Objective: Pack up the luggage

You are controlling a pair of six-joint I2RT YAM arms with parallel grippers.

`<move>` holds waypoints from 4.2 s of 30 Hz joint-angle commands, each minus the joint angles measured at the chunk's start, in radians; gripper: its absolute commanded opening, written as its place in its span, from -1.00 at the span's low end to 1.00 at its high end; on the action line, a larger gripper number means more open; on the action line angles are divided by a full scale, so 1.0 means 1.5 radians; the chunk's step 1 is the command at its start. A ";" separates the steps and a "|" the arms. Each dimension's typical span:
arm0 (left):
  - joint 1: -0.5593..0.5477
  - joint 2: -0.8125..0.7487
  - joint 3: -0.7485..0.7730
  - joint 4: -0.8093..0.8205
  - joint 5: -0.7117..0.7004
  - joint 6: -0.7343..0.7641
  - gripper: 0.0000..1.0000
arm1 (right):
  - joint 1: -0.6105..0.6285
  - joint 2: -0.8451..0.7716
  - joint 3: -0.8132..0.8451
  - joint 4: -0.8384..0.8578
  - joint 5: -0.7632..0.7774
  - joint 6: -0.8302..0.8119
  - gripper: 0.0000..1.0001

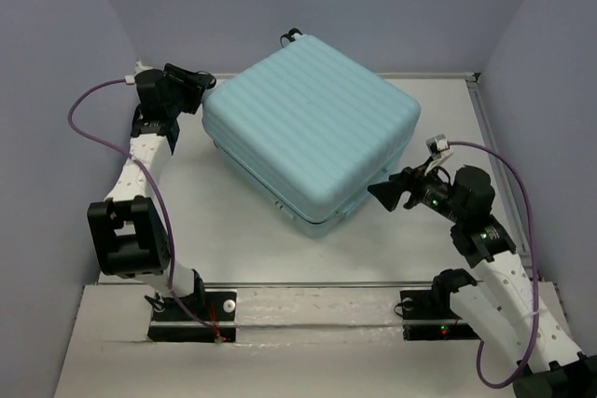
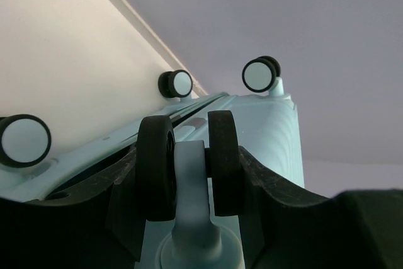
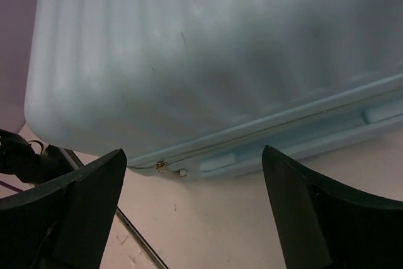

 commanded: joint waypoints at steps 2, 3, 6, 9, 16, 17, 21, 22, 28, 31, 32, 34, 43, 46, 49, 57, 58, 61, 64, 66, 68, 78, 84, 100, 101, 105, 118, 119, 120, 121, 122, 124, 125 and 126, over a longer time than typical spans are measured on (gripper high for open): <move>0.005 -0.009 -0.020 0.102 0.017 0.041 -0.88 | 0.017 -0.019 -0.040 0.004 -0.007 0.026 0.52; 0.006 -0.007 -0.026 0.109 0.017 0.041 -0.88 | 0.017 -0.012 -0.045 0.016 -0.017 0.030 0.46; 0.009 0.004 -0.037 0.103 0.009 0.052 -0.88 | 0.070 0.006 -0.064 0.039 -0.021 0.035 0.06; 0.010 0.013 -0.039 0.096 0.009 0.058 -0.88 | 0.120 0.014 -0.078 0.054 0.026 0.039 -0.06; 0.013 0.050 -0.024 0.077 0.000 0.078 -0.22 | 0.233 0.044 -0.104 0.064 0.136 0.027 0.24; 0.014 0.051 -0.020 0.075 -0.003 0.081 -0.02 | 0.250 0.048 -0.108 0.064 0.145 0.026 0.28; 0.021 0.046 -0.012 0.039 -0.029 0.108 0.68 | 0.305 0.089 -0.128 0.130 0.171 0.021 0.26; 0.025 0.040 -0.012 0.032 -0.040 0.116 0.80 | 0.316 0.095 -0.133 0.141 0.181 0.018 0.26; 0.055 -0.084 0.005 -0.036 -0.148 0.198 0.98 | 0.323 0.133 -0.140 0.204 0.256 -0.011 0.15; 0.063 -0.174 -0.015 -0.066 -0.155 0.227 0.98 | 0.323 0.148 -0.147 0.239 0.256 -0.013 0.12; 0.063 -0.203 -0.061 -0.068 -0.144 0.227 0.89 | 0.323 0.149 -0.149 0.245 0.257 -0.013 0.12; 0.059 -0.306 -0.182 -0.058 -0.099 0.214 0.43 | 0.323 0.152 -0.153 0.263 0.256 -0.014 0.09; -0.159 -0.619 -0.558 -0.119 -0.065 0.211 -0.88 | 0.329 0.155 -0.161 0.269 0.221 -0.005 0.05; -0.293 -0.611 -0.572 -0.113 -0.144 0.155 -0.88 | 0.329 0.159 -0.163 0.274 0.215 0.003 0.01; -0.430 -0.569 -0.566 -0.078 -0.201 0.140 -0.88 | 0.329 0.168 -0.162 0.288 0.219 0.007 -0.05; -0.658 -0.395 -0.528 0.036 -0.282 0.160 -0.88 | 0.336 0.221 -0.162 0.320 0.203 0.008 -0.15; -0.671 -0.387 -0.526 0.048 -0.283 0.160 -0.88 | 0.336 0.221 -0.164 0.321 0.205 0.007 -0.16; -0.691 -0.359 -0.515 0.068 -0.284 0.167 -0.88 | 0.336 0.219 -0.173 0.339 0.217 0.007 -0.20; -0.704 -0.355 -0.506 0.076 -0.290 0.170 -0.88 | 0.336 0.230 -0.170 0.350 0.216 0.011 -0.27; -0.714 -0.355 -0.495 0.076 -0.291 0.172 -0.88 | 0.336 0.238 -0.170 0.359 0.215 0.013 -0.40; -0.724 -0.355 -0.489 0.077 -0.297 0.178 -0.88 | 0.342 0.247 -0.170 0.373 0.220 0.017 -0.62; -0.734 -0.289 -0.421 0.116 -0.316 0.194 -0.88 | 0.529 0.177 -0.174 0.219 0.367 0.091 -0.86; -0.743 -0.209 -0.375 0.160 -0.326 0.186 -0.88 | 0.776 0.211 -0.133 0.173 0.569 0.176 -0.86; -0.651 -0.380 -0.334 -0.097 -0.428 0.137 -0.25 | 0.813 0.329 -0.044 0.305 0.960 0.223 -0.86; -0.611 -0.411 -0.342 -0.107 -0.406 0.137 -0.03 | 0.813 0.323 -0.050 0.306 0.946 0.222 -0.86; -0.396 -0.492 -0.303 -0.191 -0.335 0.176 0.57 | 0.795 0.322 -0.060 0.307 0.914 0.214 -0.86; -0.058 -0.081 -0.028 -0.122 -0.021 0.183 0.98 | 0.775 0.345 -0.058 0.302 0.875 0.202 -0.86; -0.056 -0.063 -0.016 -0.122 -0.001 0.181 0.98 | 0.775 0.347 -0.057 0.302 0.872 0.201 -0.86; -0.053 -0.047 0.000 -0.123 0.006 0.177 0.98 | 0.769 0.349 -0.056 0.302 0.869 0.200 -0.86; -0.054 -0.022 0.006 -0.114 0.018 0.172 0.98 | 0.769 0.349 -0.055 0.302 0.868 0.196 -0.86; -0.054 -0.013 0.010 -0.112 0.021 0.168 0.98 | 0.769 0.350 -0.054 0.302 0.867 0.193 -0.86; -0.054 0.005 0.011 -0.082 0.032 0.141 0.98 | 0.769 0.351 -0.053 0.302 0.861 0.189 -0.86; -0.036 0.021 0.009 -0.043 0.058 0.128 0.98 | 0.769 0.353 -0.053 0.302 0.859 0.188 -0.86; -0.035 0.030 0.008 -0.027 0.066 0.116 0.98 | 0.769 0.354 -0.053 0.302 0.856 0.188 -0.86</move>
